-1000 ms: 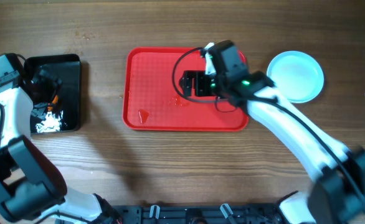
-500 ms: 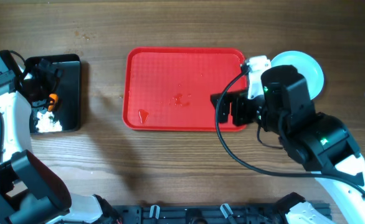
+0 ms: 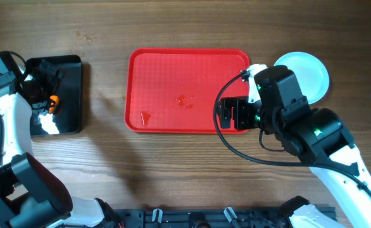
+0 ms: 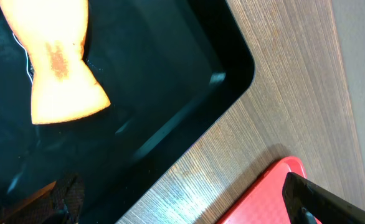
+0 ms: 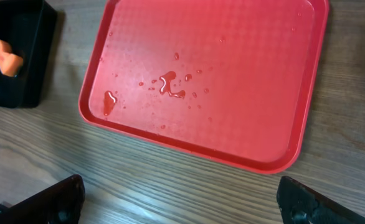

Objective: Clean dirty plates on tray and stack at the side

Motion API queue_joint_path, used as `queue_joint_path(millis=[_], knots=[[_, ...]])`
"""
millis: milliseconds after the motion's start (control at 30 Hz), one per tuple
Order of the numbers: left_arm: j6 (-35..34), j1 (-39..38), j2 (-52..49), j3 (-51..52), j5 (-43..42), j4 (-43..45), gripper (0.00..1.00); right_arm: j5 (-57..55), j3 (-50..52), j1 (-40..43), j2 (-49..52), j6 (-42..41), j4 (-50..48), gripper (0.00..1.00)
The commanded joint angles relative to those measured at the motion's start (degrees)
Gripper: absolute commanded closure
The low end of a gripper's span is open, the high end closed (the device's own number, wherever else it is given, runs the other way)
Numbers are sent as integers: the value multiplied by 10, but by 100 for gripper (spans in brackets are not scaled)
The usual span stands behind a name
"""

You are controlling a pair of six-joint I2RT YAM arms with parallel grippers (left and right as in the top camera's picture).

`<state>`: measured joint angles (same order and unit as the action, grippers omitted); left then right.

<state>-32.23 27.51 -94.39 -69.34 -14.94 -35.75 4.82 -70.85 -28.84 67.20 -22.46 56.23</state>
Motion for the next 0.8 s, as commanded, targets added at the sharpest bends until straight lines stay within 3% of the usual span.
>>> queue_joint_path(millis=[0,300,467,767], knots=[[3,1,6,0,-11,2,0,-9,0,-1,4,-3,14,0],[3,1,6,0,-11,2,0,-25,2,12,-12,33,-2,0],[3,1,6,0,-11,2,0,-18,62,45,-66,48,-73,0],[3,1,6,0,-11,2,0,130,398,185,-263,48,-458,0]])
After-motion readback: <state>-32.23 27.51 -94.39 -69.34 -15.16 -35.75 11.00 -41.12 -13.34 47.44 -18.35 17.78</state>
